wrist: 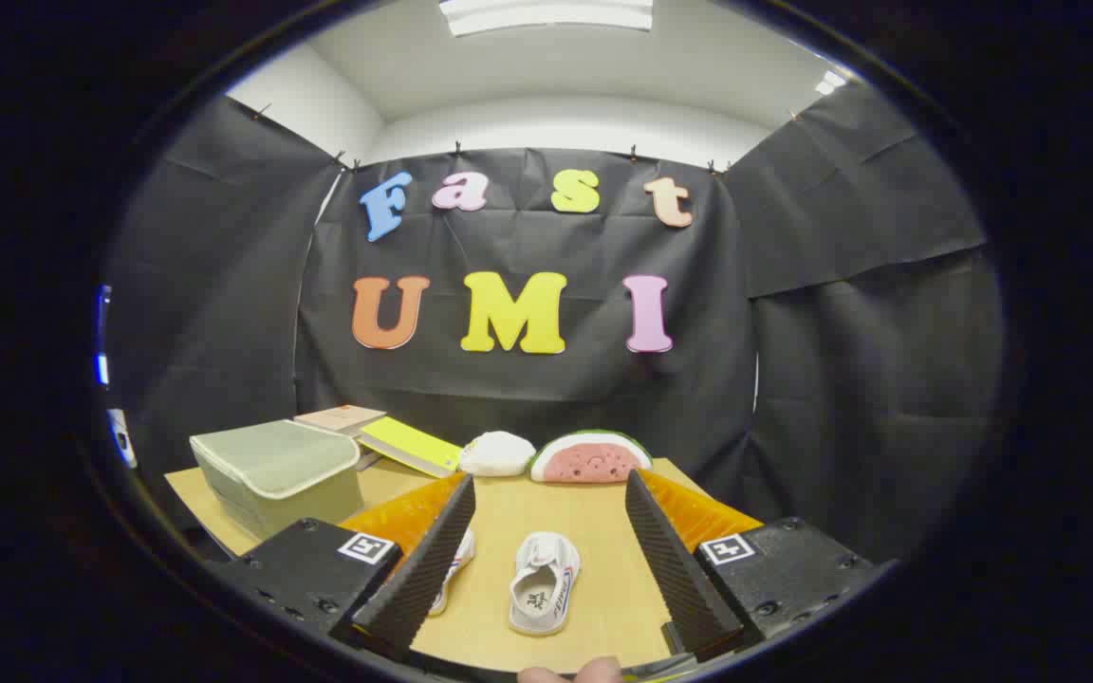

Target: Open the storage box then place both shoes into the box .Put the left shoe in first, then the right shoe, with the right side of both shoes facing outward in a uniform manner.

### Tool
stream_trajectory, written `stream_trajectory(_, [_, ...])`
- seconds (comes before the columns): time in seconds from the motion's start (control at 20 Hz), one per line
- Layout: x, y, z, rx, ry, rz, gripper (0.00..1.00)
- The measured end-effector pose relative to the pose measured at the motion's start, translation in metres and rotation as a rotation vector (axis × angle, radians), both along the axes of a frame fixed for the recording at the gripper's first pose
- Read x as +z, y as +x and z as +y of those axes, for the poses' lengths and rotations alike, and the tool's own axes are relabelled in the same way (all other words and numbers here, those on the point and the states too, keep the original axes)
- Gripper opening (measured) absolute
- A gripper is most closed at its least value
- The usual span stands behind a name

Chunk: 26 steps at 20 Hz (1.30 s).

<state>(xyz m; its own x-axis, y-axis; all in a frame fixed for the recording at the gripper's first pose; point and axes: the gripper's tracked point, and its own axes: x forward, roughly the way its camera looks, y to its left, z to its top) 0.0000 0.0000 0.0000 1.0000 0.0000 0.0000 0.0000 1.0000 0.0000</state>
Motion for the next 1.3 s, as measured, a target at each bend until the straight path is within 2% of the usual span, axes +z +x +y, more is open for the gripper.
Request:
stream_trajectory(1.05, [-0.015,0.004,0.032,-0.038,-0.021,0.026,1.0])
stream_trajectory(1.15, [-0.013,0.005,0.04,-0.018,-0.016,0.016,1.0])
stream_trajectory(1.3, [-0.013,0.014,0.066,0.082,0.02,0.018,1.0])
